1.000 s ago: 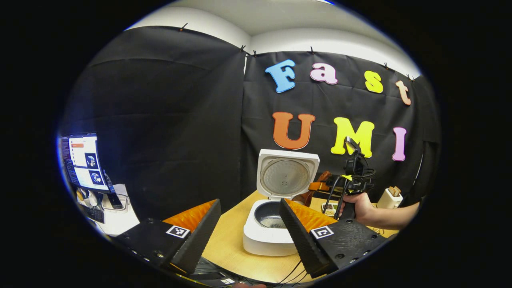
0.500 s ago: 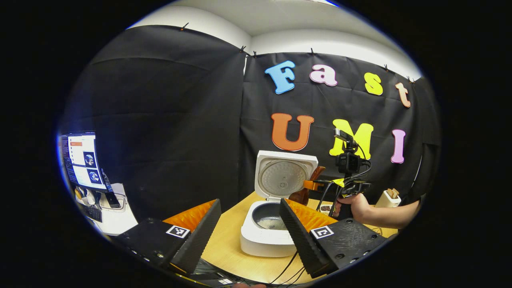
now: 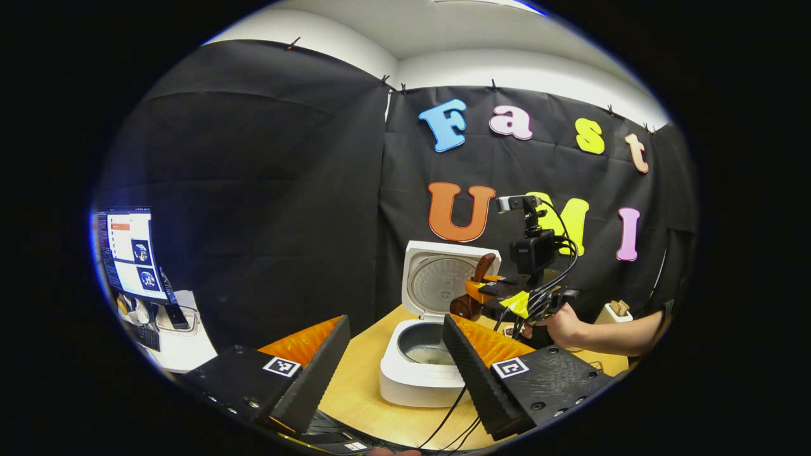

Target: Close the left gripper, press the button to open the rice cooker; take a wooden spoon from the chopstick holder with the right hand, scoop a spoonful of rice and pour it into the rice cooker, then put the wooden spoon back into the chopstick holder.

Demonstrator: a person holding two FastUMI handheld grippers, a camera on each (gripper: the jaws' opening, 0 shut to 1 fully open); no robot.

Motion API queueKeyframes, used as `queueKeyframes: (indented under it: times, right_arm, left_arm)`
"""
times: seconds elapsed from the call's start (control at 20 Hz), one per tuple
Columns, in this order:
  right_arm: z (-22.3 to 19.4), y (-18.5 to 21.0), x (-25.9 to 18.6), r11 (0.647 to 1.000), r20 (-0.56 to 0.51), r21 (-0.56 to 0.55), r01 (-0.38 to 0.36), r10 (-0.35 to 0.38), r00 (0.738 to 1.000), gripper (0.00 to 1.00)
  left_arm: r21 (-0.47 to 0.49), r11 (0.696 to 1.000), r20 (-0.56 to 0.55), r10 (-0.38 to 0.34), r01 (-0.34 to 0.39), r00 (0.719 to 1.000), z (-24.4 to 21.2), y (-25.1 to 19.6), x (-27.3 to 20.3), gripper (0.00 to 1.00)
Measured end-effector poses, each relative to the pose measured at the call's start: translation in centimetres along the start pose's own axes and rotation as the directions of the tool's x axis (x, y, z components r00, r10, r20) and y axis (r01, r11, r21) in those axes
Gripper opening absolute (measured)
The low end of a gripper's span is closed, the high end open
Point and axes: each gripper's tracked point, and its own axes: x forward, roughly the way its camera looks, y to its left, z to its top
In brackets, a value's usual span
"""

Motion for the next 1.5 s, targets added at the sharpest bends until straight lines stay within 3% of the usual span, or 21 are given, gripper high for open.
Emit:
queueKeyframes:
  times: [0.4,0.85,1.05,1.25,1.5]
  right_arm:
    - [1.1,1.0,-1.5,1.000,0.031,-0.024,-0.006,0.007,1.000,0.11]
    - [3.1,-0.9,-6.5,0.979,0.034,0.200,0.041,-0.049,0.998,0.10]
    - [3.7,-3.2,-11.1,0.934,0.028,0.349,0.070,-0.085,0.996,0.10]
    - [3.1,-7.2,-17.5,0.859,0.010,0.492,0.141,-0.168,0.986,0.10]
    - [0.0,-13.1,-26.6,0.778,-0.051,0.547,0.309,-0.337,0.940,0.10]
  left_arm:
    - [-0.024,1.000,0.010,-0.016,0.016,1.000,0.3,0.2,-0.6,0.94]
    - [-0.022,0.996,0.036,-0.083,0.084,0.996,1.3,-0.6,-1.3,0.94]
    - [0.000,0.990,0.043,-0.140,0.141,0.989,1.8,-1.6,-1.6,0.94]
    - [0.013,0.978,0.058,-0.208,0.208,0.976,2.3,-3.0,-1.5,0.94]
    - [0.012,0.955,0.059,-0.297,0.296,0.953,2.1,-5.0,-1.4,0.94]
